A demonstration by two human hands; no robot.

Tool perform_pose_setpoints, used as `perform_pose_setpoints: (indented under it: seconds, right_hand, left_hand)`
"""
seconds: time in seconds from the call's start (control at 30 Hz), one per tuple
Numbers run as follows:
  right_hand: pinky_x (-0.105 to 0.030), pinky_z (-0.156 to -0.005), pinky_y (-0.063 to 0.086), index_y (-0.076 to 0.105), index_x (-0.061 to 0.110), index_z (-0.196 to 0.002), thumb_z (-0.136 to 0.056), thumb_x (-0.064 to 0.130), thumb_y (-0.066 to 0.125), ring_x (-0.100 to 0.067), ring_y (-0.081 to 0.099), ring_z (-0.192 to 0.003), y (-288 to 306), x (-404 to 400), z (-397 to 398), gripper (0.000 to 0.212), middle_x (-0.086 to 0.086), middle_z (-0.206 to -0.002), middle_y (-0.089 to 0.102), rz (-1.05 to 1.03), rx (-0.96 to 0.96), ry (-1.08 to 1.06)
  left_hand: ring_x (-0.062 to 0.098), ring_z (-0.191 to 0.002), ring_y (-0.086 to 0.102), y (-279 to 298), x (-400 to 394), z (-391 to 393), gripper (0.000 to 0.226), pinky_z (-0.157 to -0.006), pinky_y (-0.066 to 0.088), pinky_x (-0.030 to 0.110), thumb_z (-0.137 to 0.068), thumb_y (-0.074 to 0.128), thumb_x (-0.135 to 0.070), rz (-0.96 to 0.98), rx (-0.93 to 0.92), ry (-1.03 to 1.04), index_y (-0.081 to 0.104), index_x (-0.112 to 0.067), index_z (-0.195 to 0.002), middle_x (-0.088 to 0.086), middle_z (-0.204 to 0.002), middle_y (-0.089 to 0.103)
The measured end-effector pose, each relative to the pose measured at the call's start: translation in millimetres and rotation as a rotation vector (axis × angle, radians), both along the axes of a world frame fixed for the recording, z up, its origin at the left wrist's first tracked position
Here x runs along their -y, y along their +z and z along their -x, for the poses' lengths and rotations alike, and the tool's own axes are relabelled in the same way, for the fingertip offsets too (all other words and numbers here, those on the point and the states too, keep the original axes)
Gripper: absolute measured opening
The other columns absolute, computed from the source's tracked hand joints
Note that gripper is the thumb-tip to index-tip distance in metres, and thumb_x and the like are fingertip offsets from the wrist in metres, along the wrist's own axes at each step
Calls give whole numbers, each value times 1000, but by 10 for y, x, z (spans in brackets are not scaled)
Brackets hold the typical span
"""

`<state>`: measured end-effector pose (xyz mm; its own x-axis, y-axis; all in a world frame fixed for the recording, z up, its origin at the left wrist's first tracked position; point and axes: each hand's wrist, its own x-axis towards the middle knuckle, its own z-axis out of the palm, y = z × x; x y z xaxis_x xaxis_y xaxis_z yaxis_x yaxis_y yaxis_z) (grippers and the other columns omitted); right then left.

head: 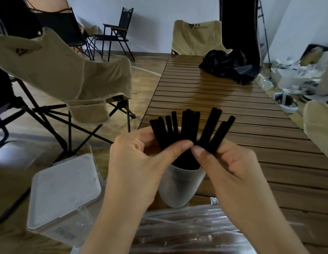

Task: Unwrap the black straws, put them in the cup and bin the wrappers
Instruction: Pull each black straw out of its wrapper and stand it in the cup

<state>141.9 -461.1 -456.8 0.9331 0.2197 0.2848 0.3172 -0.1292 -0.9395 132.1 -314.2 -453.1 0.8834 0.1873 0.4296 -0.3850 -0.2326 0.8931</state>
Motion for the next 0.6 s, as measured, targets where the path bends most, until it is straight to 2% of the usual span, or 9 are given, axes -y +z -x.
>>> perform_pose_setpoints:
  seconds: [0.13, 0.33, 0.5, 0.6]
  right_hand:
    - [-5, -73, 46, 63, 28, -100, -88, 13, 57, 7, 64, -90, -9, 16, -9, 20, 21, -92, 71, -58, -24, 57]
    - [-6, -76, 46, 65, 25, -103, -87, 9, 55, 5, 64, -95, 1, 34, -12, 25, 19, -96, 72, -103, -14, 115]
    - [-9, -80, 47, 67, 23, -106, -90, 2, 52, 2, 64, -99, -15, 57, -33, 30, 16, -100, 72, -81, 4, 130]
    - [-12, -80, 49, 69, 21, -104, -91, 8, 54, -1, 65, -98, -30, 62, -45, 23, 13, -98, 72, -84, -3, 105]
  left_hand:
    - [0, -81, 71, -18, 2, -12, 19, -72, 55, 14, -64, 77, -31, -20, 7, 1, 75, -32, -82, -18, -81, 75]
    - [2, -84, 72, -49, -11, -20, 21, -74, 56, 18, -65, 80, -39, -56, 36, -11, 76, -34, -84, -18, -84, 75]
    - [0, -84, 71, -28, 8, -23, 17, -74, 56, 17, -66, 79, -31, -81, 55, -7, 74, -32, -83, -19, -83, 75]
    - [1, -84, 71, -19, 20, -17, 17, -74, 56, 18, -66, 77, -30, -47, 32, -14, 75, -29, -82, -18, -82, 75]
